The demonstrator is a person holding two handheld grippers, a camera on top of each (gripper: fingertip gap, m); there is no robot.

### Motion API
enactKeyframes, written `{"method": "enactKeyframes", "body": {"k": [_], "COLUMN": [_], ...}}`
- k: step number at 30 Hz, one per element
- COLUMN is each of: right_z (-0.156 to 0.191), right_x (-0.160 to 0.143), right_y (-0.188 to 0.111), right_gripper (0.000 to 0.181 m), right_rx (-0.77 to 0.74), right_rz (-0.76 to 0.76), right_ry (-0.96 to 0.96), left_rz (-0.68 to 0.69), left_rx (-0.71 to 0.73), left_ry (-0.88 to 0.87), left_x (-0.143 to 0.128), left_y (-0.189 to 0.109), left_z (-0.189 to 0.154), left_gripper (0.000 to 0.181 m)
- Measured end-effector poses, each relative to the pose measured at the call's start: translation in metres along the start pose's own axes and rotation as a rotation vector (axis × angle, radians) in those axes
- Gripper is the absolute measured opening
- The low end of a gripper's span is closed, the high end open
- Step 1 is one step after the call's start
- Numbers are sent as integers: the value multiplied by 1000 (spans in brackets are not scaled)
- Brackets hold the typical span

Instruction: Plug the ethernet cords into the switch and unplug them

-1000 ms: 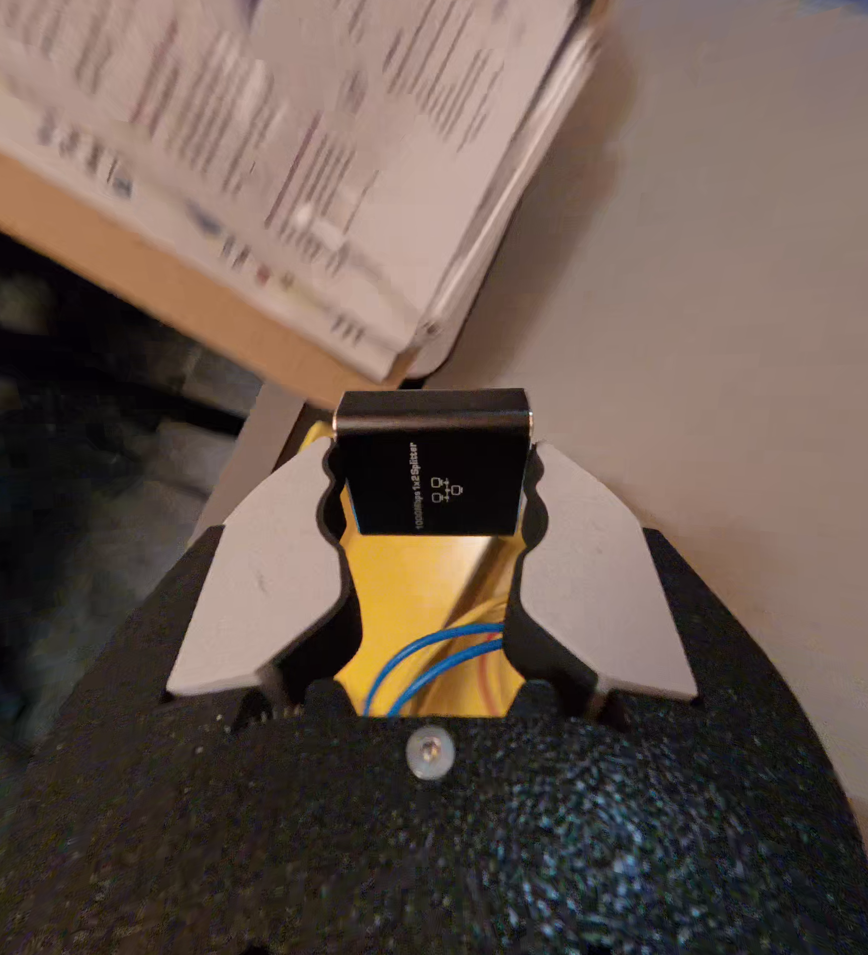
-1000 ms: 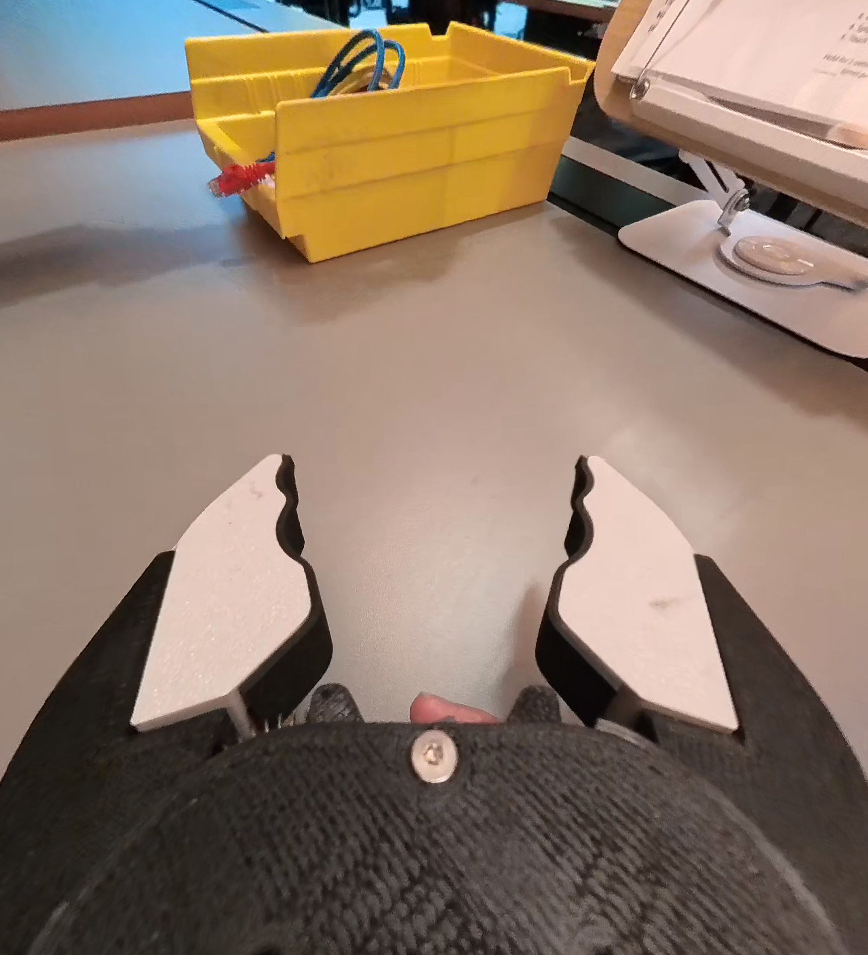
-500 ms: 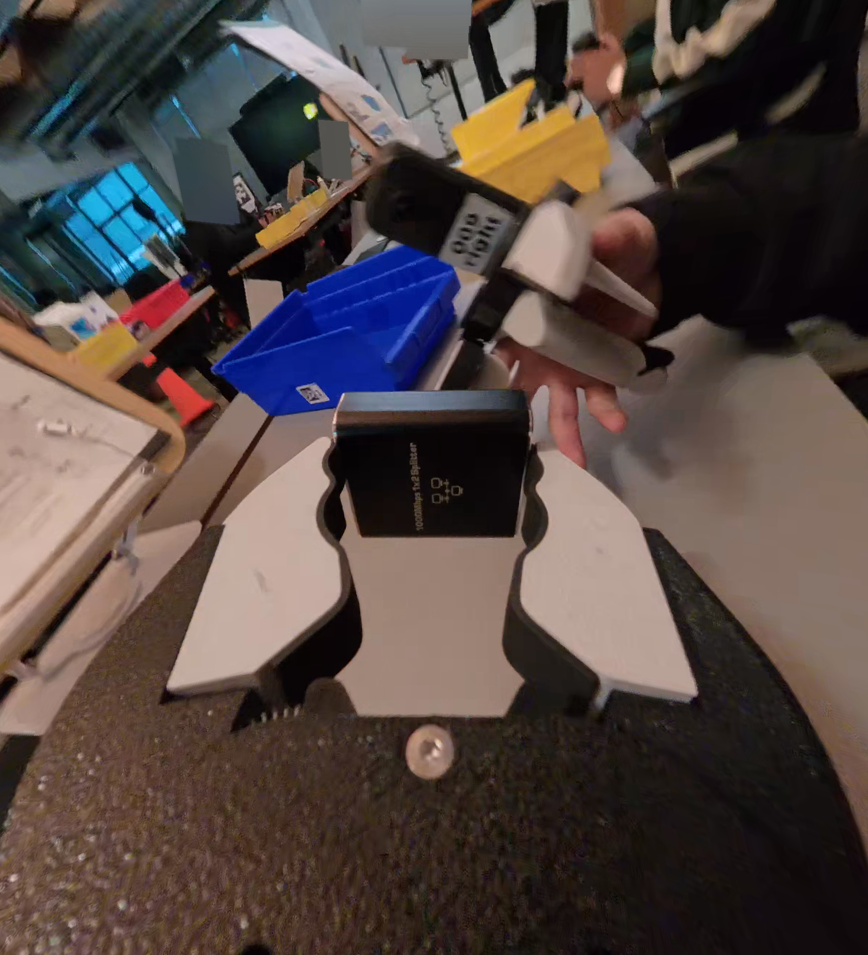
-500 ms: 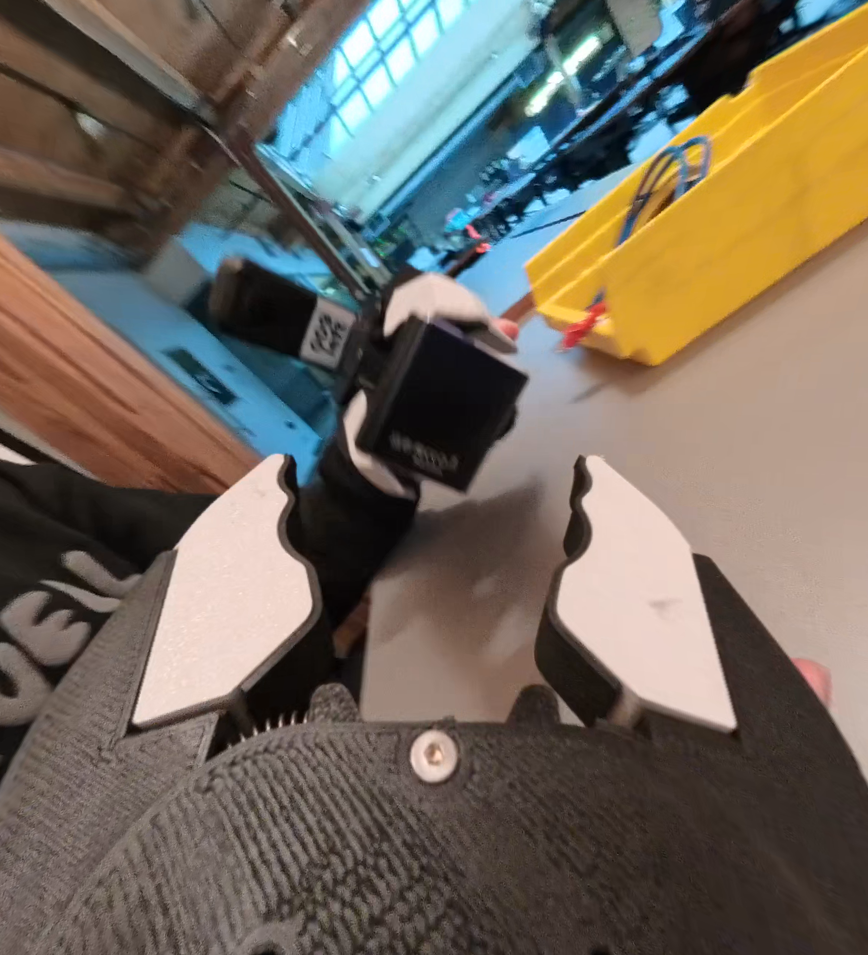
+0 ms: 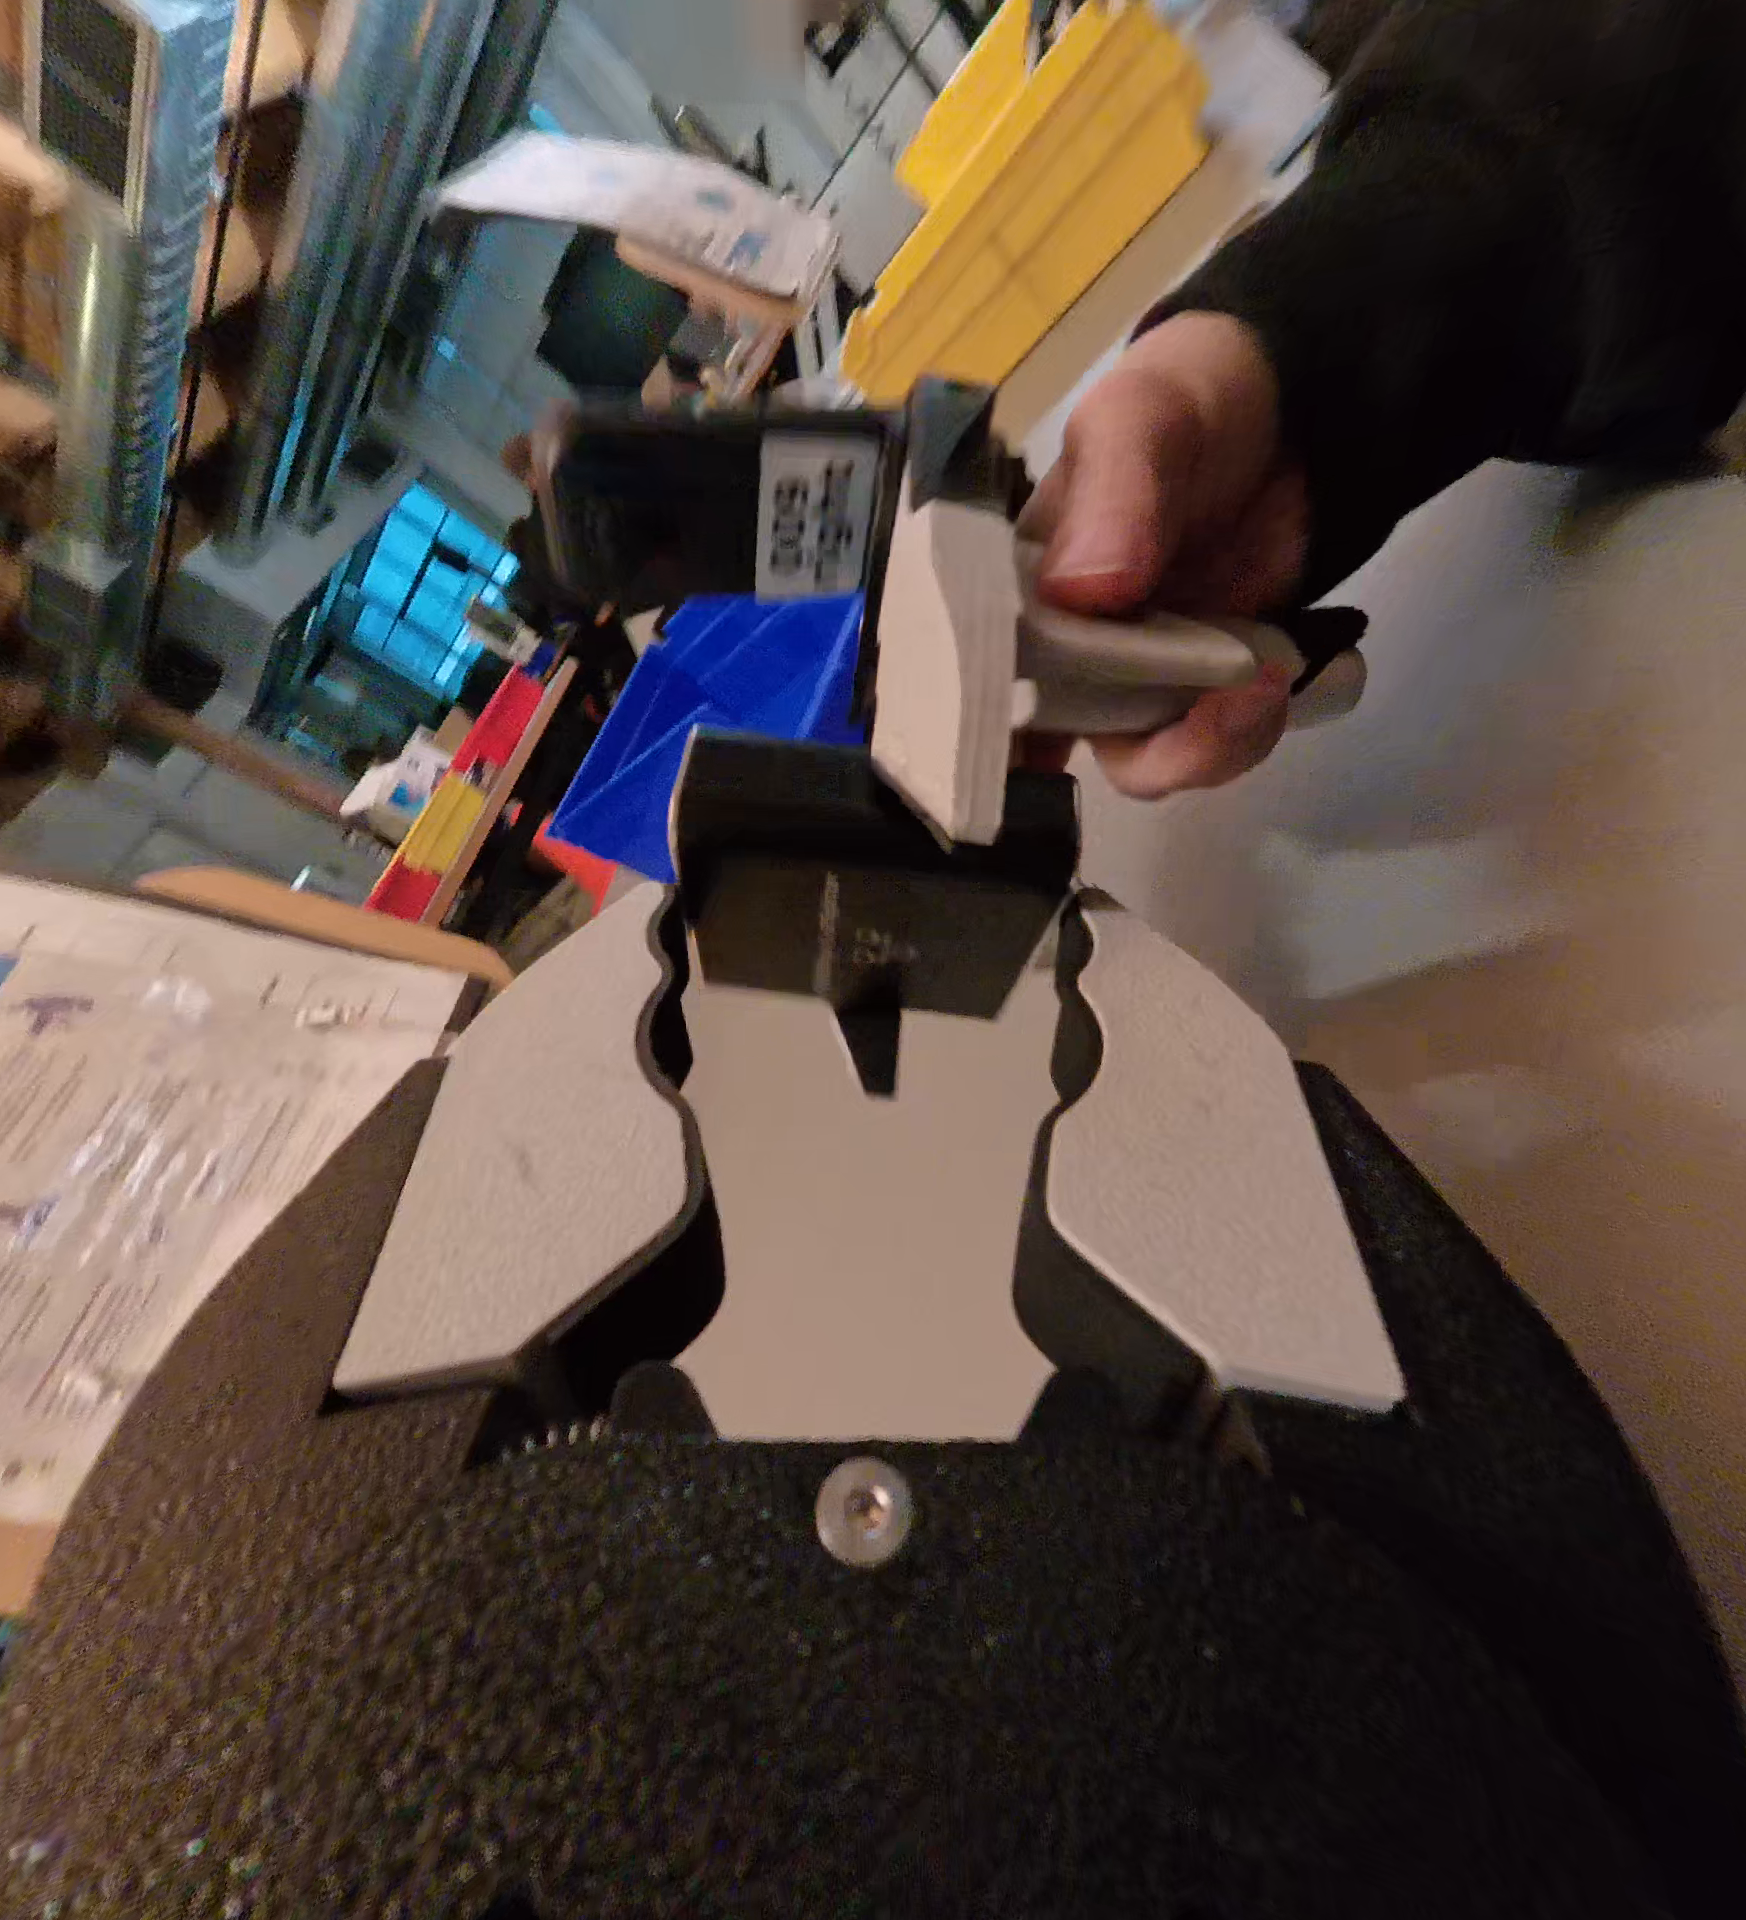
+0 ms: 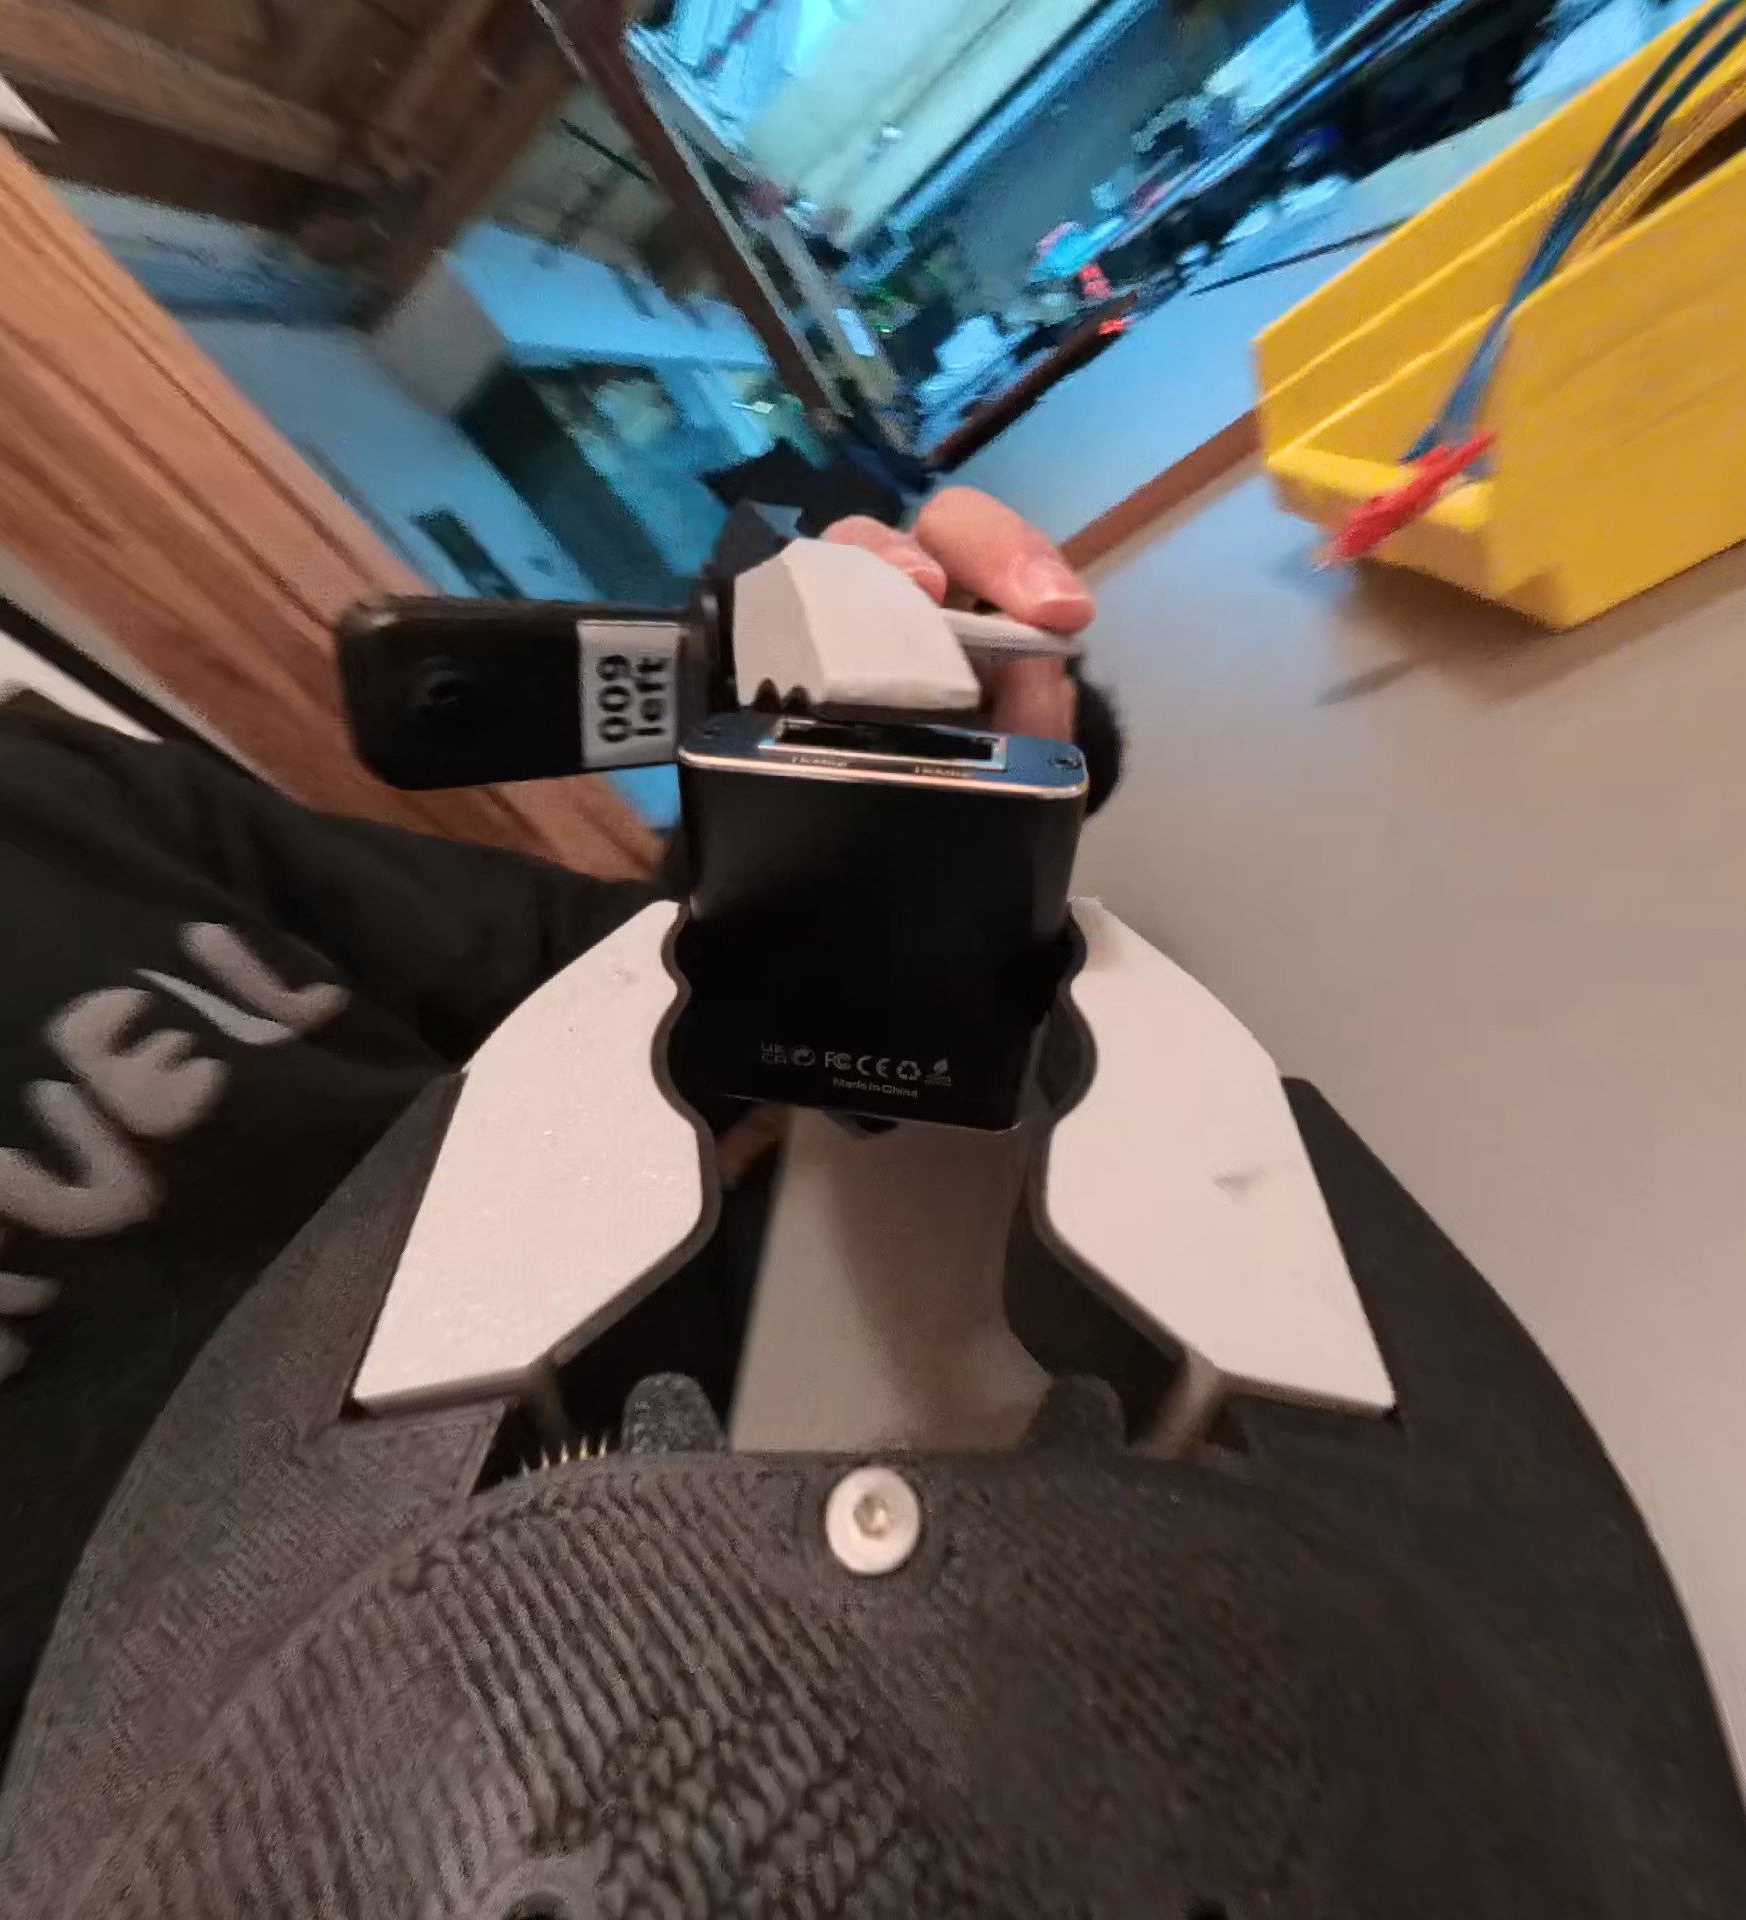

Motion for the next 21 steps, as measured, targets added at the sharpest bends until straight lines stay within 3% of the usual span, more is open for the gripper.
{"method": "enactKeyframes", "body": {"k": [4,6,8,10,12,15,19,21], "right_z": [3,-1,-8,-11,-11,-14,-18,-19], "right_x": [21,29,34,33,29,20,12,11], "right_y": [-23,-35,-44,-43,-36,-23,-14,-13], "right_gripper": [64,64,64,64,64,64,64,64], "right_rx": [-220,-452,-701,-851,-939,-1017,-1030,-1035], "right_rz": [-16,6,81,162,249,369,448,459], "right_ry": [-371,-655,-868,-1049,-1203,-1383,-1458,-1464], "left_rz": [-86,-130,-99,-32,-4,32,112,130], "left_rx": [-81,-87,-42,-33,-48,-45,-31,-34], "left_ry": [-311,-514,-706,-848,-933,-990,-1008,-996], "left_x": [1,5,6,5,6,2,-8,-10], "left_y": [-10,-13,-10,-3,5,13,14,14], "left_z": [5,17,29,30,25,19,17,17], "left_gripper": [83,83,81,76,72,50,25,24]}}
Point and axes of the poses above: each gripper's, where its closed fingertips meet, y out along the fingers, x out of its top, z = x × y across the jaws, the point moved 5 cm from there along -y, back along the fingers, and after that the axes turned 2 degrees about -x, right-handed, at the moved point
